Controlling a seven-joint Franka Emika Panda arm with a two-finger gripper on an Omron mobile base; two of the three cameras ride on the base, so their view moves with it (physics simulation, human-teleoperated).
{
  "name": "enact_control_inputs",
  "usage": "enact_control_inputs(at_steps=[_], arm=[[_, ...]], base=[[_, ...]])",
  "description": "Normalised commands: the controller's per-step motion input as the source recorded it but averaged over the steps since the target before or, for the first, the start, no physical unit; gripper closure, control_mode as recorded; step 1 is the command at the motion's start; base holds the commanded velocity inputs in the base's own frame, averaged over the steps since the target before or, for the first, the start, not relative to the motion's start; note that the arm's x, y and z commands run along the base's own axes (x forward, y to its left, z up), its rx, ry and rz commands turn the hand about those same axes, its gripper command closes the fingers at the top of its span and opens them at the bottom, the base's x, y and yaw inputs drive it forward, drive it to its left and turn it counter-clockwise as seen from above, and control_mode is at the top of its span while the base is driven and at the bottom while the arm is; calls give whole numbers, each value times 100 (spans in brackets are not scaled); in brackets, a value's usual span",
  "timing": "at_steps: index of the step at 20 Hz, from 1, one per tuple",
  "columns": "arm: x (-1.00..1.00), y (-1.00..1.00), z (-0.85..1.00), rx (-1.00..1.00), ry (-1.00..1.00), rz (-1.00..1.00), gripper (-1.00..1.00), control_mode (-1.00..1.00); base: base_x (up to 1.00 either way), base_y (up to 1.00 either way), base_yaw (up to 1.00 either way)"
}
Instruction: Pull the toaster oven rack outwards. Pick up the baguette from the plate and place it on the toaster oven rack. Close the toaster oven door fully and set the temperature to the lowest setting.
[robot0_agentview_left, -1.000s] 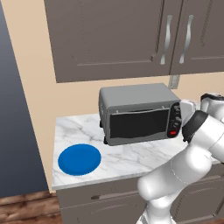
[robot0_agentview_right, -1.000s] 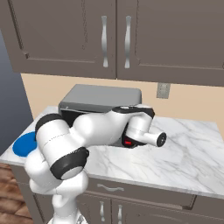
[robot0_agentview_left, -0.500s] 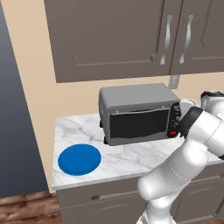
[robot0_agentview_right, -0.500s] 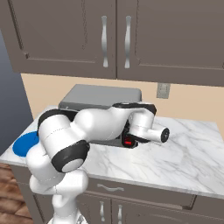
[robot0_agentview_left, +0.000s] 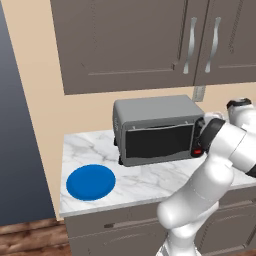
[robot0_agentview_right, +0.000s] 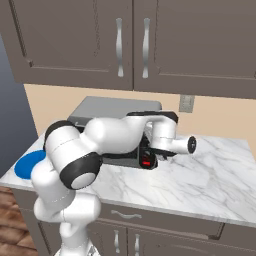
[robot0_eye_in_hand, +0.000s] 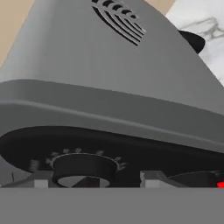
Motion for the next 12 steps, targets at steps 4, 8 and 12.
enact_control_inputs(at_steps=[4, 8, 12], arm=[[44, -6, 29, -29, 0, 15, 100, -100], [46, -1, 25, -30, -5, 11, 100, -100], [51, 0, 17, -33, -9, 11, 100, -100]], base=[[0, 0, 0], [0, 0, 0], [0, 0, 0]])
